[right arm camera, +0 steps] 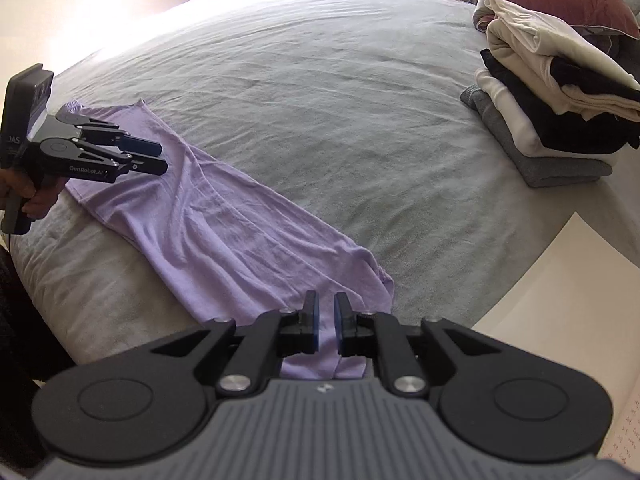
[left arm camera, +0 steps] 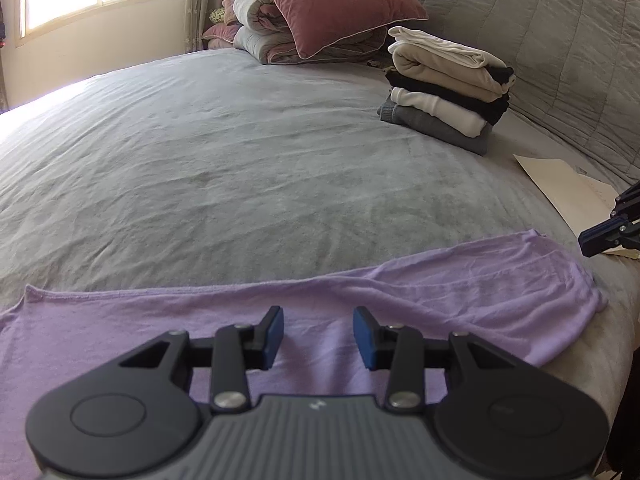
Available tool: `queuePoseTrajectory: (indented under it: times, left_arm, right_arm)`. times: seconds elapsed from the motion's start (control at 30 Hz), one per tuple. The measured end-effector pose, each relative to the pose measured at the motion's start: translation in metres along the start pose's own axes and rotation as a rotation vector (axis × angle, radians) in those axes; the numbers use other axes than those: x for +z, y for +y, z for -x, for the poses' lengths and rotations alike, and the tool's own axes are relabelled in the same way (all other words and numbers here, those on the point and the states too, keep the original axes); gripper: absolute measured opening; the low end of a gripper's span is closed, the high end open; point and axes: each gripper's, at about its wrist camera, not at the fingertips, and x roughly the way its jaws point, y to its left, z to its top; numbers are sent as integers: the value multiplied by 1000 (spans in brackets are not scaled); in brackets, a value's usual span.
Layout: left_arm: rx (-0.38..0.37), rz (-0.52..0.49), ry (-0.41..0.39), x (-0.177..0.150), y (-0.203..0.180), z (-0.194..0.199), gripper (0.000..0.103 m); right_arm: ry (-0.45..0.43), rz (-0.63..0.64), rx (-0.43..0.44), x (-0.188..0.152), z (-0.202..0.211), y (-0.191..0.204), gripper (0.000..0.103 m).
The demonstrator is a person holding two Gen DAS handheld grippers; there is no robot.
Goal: Fold clothes
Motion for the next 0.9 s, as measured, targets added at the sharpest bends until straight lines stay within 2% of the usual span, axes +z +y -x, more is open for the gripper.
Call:
queuePoseTrajectory:
  times: [0.13,0.33,0.5,0.57,0.63,0.8,0.9]
  left_arm:
    - [20,-9,2,3,7,-5,40]
    - [35,-29,4,6,14,-12,40]
    - [26,-34,-2,8,18,-15,43]
    - [20,-42,-6,7,19,-14,47]
    - [8,-47,-10,8,20,-14,49]
    - [-20,-47,-27,9,16,-16,49]
    - [-33,-61,-39,11,11,-16,49]
  right_arm:
    - [-44,-10,68,11,-16,2,14]
    - [-8,81,101,16,-48,17,14]
    - [4,93,122,14,-64,23,16]
    - [-1,119,120,14,-65,27,29]
    - [-8,129,117,13,-66,29,36]
    - [-22,137,108,12,-68,31,35]
    - [-21,142,101,11,-69,31,25]
